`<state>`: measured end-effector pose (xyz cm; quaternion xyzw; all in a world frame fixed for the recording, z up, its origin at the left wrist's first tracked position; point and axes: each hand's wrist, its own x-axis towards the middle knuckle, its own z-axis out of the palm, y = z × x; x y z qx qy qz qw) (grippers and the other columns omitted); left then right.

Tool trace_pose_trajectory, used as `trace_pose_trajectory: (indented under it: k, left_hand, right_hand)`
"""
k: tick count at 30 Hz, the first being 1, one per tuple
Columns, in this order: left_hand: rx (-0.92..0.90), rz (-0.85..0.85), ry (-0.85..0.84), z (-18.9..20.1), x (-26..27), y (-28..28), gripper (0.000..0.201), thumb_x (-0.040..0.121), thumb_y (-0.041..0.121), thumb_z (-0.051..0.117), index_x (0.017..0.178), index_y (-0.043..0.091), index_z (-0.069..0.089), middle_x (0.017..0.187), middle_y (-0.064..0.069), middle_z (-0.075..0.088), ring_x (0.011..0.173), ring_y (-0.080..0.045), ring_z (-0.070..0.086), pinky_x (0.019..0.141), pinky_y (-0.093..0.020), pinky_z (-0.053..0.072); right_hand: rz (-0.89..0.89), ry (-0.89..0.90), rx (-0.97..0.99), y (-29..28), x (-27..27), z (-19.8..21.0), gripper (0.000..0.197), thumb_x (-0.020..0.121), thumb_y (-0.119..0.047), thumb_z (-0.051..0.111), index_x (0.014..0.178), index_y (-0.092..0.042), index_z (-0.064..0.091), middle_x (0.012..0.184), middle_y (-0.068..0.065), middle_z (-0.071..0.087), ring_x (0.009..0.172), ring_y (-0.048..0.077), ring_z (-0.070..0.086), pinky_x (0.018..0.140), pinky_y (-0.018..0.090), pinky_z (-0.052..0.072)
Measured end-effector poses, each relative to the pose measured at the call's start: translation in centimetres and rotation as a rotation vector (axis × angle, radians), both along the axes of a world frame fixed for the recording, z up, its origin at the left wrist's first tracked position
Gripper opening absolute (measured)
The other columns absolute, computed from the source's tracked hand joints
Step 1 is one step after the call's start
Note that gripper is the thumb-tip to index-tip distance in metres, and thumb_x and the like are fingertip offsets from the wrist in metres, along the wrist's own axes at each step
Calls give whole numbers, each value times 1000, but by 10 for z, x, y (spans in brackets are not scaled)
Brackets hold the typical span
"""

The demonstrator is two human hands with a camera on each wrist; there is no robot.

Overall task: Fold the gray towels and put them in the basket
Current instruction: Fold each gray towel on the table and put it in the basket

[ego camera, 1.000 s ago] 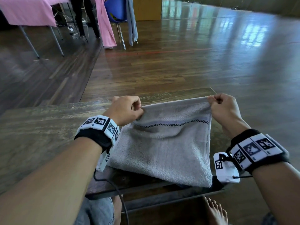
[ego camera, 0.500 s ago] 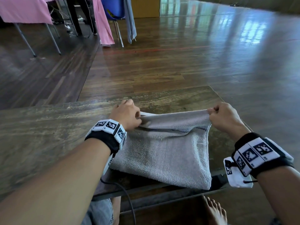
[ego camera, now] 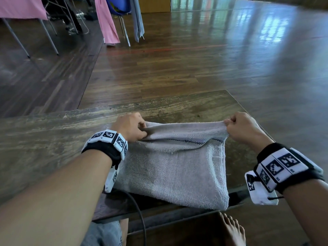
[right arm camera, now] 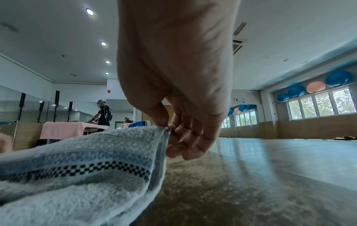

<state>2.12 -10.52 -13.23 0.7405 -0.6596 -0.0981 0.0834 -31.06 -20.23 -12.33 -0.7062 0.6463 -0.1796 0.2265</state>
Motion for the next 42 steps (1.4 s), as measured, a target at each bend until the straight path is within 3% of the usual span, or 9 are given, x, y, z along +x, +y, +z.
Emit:
trace_pose_trajectory:
  k: [7, 14, 19, 22, 26, 31, 35, 37, 42]
  left_hand:
    - [31, 40, 200, -1, 9, 3, 14, 71, 20, 80, 62, 28, 74, 127, 14, 53, 95, -7, 57, 82, -25, 43]
    - [1, 17, 184, -4, 12, 7, 31, 82, 15, 71, 113, 16, 72, 114, 11, 71, 97, -10, 62, 75, -21, 41]
    - [-28, -57, 76, -6, 11, 7, 25, 96, 22, 58, 106, 13, 79, 155, 8, 40, 127, -20, 52, 104, -36, 43]
    - [-44, -49, 105, -7, 9, 5, 26, 96, 22, 58, 112, 14, 77, 160, 7, 30, 126, -21, 53, 103, -40, 45]
    - [-72, -97, 22, -7, 6, 0, 29, 99, 17, 51, 92, 9, 78, 154, 5, 40, 118, -21, 58, 92, -40, 50]
    - [-10, -63, -9, -10, 3, -5, 28, 99, 12, 50, 114, 5, 72, 152, 4, 42, 119, -21, 55, 97, -41, 48]
    - [2, -57, -42, -11, 1, -4, 20, 96, 12, 51, 92, 7, 70, 153, 2, 40, 121, -23, 52, 96, -41, 49]
    - [-13, -8, -17, -11, 2, -3, 22, 94, 13, 56, 106, 9, 74, 151, 0, 39, 122, -22, 52, 96, -39, 49]
    - [-70, 60, 41, -7, 6, -1, 8, 84, 21, 71, 91, 17, 73, 119, 2, 49, 95, -18, 57, 83, -41, 54]
  right_hand:
    - [35, 46, -12, 4, 1, 3, 30, 101, -24, 57, 73, -11, 60, 73, -9, 53, 54, 12, 51, 41, 20, 31]
    - [41, 34, -10, 7, 3, 5, 28, 101, -24, 57, 74, -15, 57, 78, -1, 56, 58, 13, 53, 45, 22, 33]
    - [43, 31, -2, 7, 3, 5, 26, 102, -24, 55, 77, -17, 56, 82, 3, 59, 61, 14, 54, 47, 23, 35]
    - [33, 25, 4, 7, 4, 4, 24, 102, -26, 55, 80, -16, 57, 85, 5, 59, 62, 14, 54, 47, 23, 35]
    - [33, 27, 21, 6, 5, -1, 27, 102, -24, 54, 79, -11, 59, 83, 8, 61, 57, 16, 53, 44, 22, 35]
    - [35, 34, 22, 6, 6, -3, 31, 101, -23, 55, 77, -5, 60, 77, 8, 60, 54, 17, 50, 35, 19, 34]
    - [26, 33, 18, 8, 6, -3, 29, 101, -25, 54, 78, -8, 58, 82, 9, 60, 58, 17, 52, 46, 23, 33]
    - [21, 24, 18, 8, 6, -3, 28, 102, -25, 54, 78, -10, 57, 83, 8, 60, 59, 16, 52, 47, 23, 33]
    - [30, 9, 33, 10, 5, -3, 29, 103, -24, 53, 76, -12, 55, 83, 7, 59, 58, 15, 51, 46, 23, 34]
